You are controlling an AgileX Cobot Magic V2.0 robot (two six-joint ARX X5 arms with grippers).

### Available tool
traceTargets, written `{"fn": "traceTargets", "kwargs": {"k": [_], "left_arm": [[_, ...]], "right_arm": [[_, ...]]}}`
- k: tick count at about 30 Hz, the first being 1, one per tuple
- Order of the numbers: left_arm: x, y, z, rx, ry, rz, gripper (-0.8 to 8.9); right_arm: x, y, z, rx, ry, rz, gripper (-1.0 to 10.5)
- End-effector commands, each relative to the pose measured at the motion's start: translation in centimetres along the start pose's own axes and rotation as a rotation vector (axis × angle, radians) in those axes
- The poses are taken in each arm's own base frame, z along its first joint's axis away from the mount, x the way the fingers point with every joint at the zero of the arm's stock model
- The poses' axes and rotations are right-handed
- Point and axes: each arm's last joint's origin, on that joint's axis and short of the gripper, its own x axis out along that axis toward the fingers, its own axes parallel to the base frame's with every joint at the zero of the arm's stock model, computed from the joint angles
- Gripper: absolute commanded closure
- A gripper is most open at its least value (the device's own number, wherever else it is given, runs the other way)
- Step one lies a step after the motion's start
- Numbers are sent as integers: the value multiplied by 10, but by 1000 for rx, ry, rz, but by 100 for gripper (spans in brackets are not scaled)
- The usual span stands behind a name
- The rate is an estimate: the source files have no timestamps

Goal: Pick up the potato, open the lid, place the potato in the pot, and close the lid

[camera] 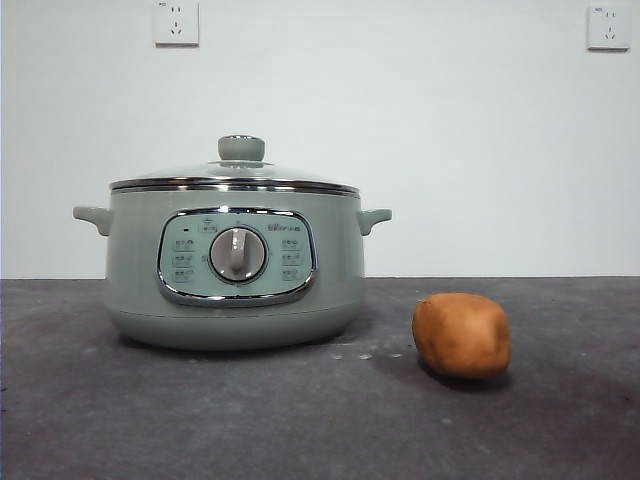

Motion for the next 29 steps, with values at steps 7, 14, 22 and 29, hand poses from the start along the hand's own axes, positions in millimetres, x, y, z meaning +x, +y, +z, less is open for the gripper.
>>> {"fn": "traceTargets", "kwargs": {"k": [7,14,22,29], "left_arm": [[1,0,-2,-61,4,-24,819],[-2,-3,7,-142,-8,-104,820],[-13,-7,41,-177,-7,-183,820],[-24,-11,89,-174,17,-280,820]], "right_arm": [[0,1,-1,172,4,17,957],[-5,-1,14,333,-43,12,958],[-22,-4,61,345,-144,22,958],[-30,-7,112,324,-68,55,958]]}}
